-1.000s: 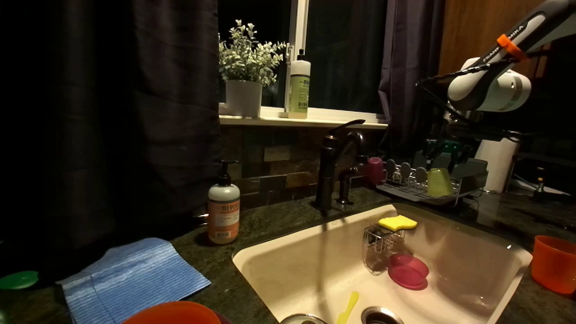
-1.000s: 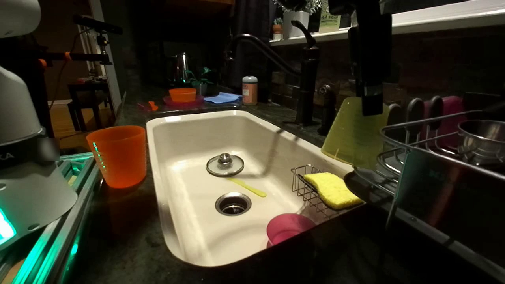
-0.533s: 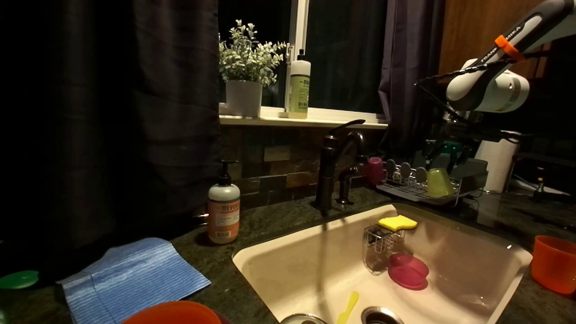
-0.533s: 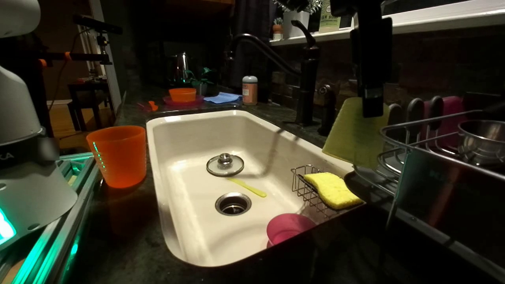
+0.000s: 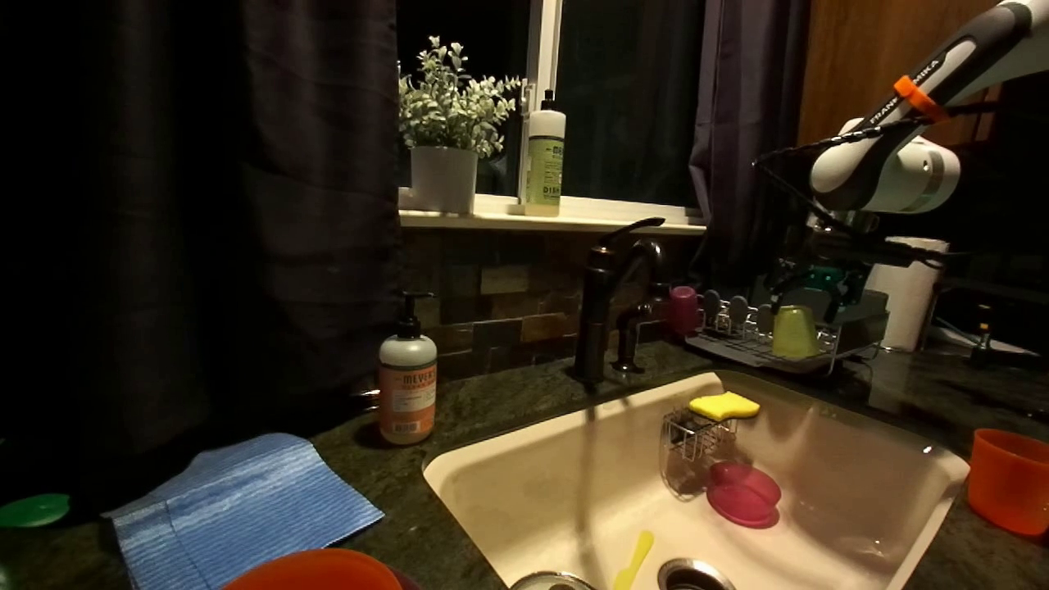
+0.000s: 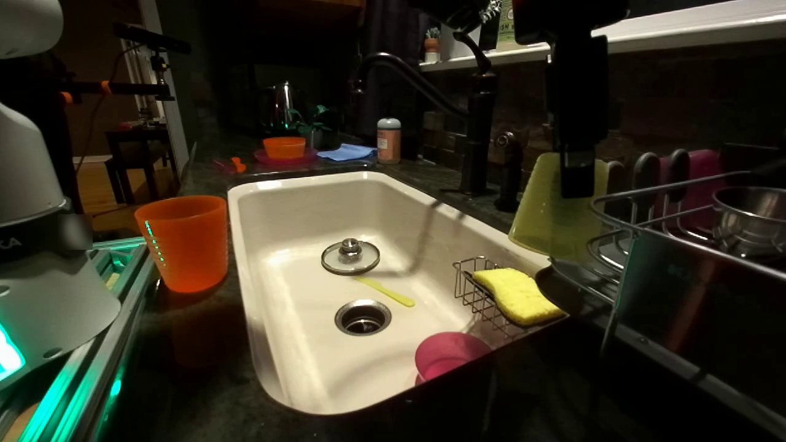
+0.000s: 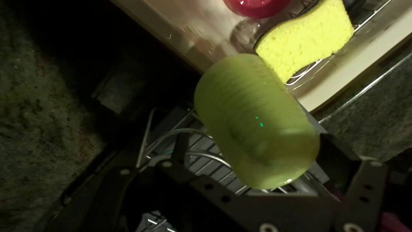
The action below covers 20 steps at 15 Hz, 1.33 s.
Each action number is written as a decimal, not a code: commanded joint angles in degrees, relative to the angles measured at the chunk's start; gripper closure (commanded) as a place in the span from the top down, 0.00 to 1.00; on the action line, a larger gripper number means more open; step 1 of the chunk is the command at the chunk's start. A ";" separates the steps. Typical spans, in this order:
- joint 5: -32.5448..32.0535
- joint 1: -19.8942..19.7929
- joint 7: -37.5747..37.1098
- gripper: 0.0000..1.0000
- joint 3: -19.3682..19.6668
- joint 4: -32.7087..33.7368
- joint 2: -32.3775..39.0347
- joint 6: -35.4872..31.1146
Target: Pick the green cup from the drying rack and place it to the right of the sink right-side-up
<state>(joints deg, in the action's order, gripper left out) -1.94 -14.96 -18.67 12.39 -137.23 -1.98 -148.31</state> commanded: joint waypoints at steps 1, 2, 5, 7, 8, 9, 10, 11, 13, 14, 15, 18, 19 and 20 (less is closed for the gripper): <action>2.08 0.42 1.12 1.00 0.39 0.79 1.19 1.20; 2.40 0.45 1.20 0.94 0.39 0.89 1.33 1.29; 3.03 0.48 1.16 0.69 0.40 1.03 1.57 1.09; 3.30 0.62 1.13 0.55 0.32 1.20 1.48 1.05; 3.51 0.76 1.19 0.49 0.28 1.33 1.31 1.07; 3.55 0.80 1.17 0.48 0.29 1.38 1.19 1.12; 3.69 0.84 1.16 0.46 0.28 1.40 0.96 1.23; 3.78 0.87 1.10 0.46 0.26 1.43 0.73 1.36; 4.13 0.97 1.10 0.45 0.20 1.36 -0.01 1.75; 4.28 1.03 1.09 0.45 0.15 1.23 -0.79 2.08; 3.94 1.04 0.77 0.45 0.11 1.13 -1.48 2.27; 3.33 1.14 -0.21 0.45 -0.27 0.04 -4.94 3.44; 3.64 1.24 -0.96 0.45 -0.55 -0.18 -6.11 4.44; 4.09 1.42 -1.15 0.45 -0.87 -0.48 -7.55 5.70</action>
<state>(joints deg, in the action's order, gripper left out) 0.53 -14.28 -18.88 12.11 -136.36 -4.52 -146.30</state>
